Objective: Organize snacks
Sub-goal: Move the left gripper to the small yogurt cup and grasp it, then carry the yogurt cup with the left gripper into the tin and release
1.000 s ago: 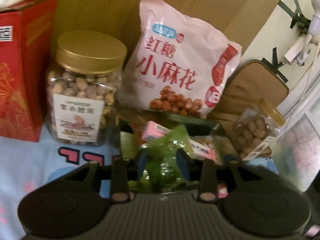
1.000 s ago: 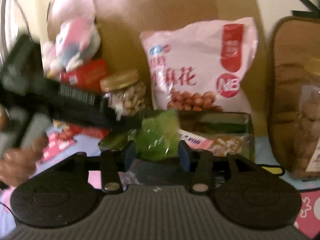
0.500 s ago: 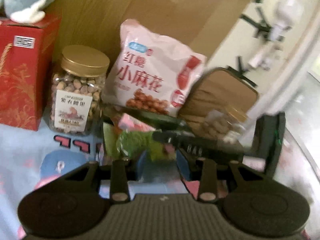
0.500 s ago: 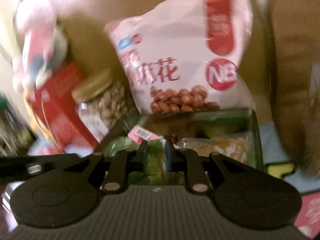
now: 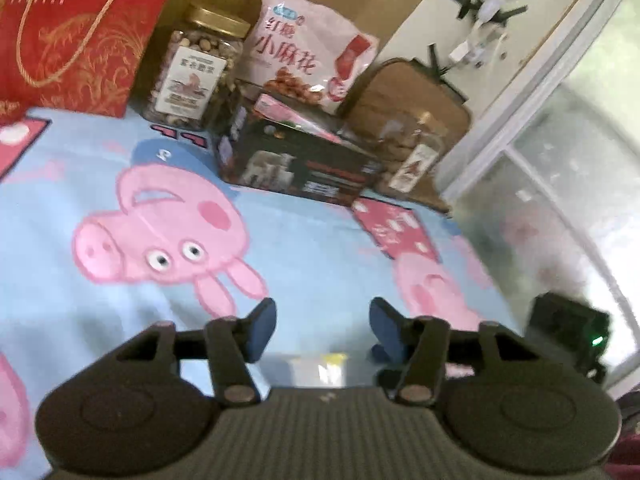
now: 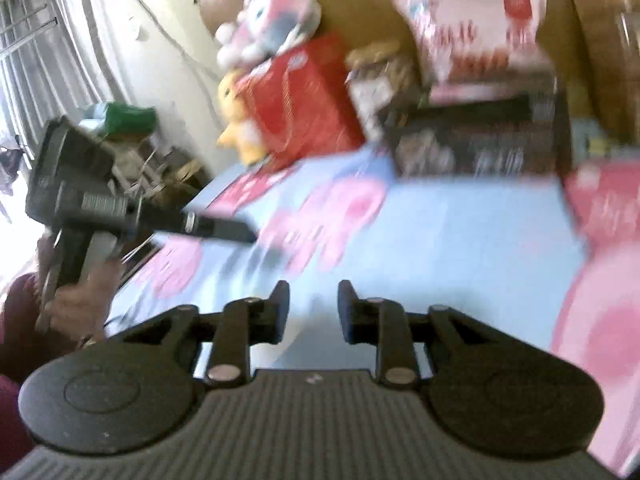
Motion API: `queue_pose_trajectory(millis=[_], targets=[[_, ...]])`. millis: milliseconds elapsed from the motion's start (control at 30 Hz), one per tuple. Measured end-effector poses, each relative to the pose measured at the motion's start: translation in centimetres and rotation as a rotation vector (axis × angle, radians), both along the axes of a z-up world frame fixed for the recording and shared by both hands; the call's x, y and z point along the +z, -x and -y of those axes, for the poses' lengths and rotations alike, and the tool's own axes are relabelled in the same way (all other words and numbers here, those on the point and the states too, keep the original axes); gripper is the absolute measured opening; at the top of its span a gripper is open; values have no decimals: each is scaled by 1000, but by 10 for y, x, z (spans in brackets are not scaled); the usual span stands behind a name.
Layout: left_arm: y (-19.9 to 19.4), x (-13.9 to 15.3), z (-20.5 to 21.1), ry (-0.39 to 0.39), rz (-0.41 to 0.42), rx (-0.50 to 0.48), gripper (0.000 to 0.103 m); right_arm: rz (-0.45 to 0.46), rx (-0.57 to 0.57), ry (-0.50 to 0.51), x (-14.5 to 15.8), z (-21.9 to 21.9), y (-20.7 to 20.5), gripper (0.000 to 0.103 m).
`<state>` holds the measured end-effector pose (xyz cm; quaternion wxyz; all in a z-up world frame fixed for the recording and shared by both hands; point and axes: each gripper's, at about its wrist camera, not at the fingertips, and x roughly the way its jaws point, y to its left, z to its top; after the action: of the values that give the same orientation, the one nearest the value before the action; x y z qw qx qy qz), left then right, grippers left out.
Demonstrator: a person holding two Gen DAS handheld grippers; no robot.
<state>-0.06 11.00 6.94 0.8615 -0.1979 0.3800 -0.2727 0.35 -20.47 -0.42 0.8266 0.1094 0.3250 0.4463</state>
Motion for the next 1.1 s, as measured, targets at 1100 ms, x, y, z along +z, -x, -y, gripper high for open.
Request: queue_pose_trajectory(millis=[1100], targets=[[-164,45,92,-45,80,-5,39,340,-215,45,57,-9,-105,33]])
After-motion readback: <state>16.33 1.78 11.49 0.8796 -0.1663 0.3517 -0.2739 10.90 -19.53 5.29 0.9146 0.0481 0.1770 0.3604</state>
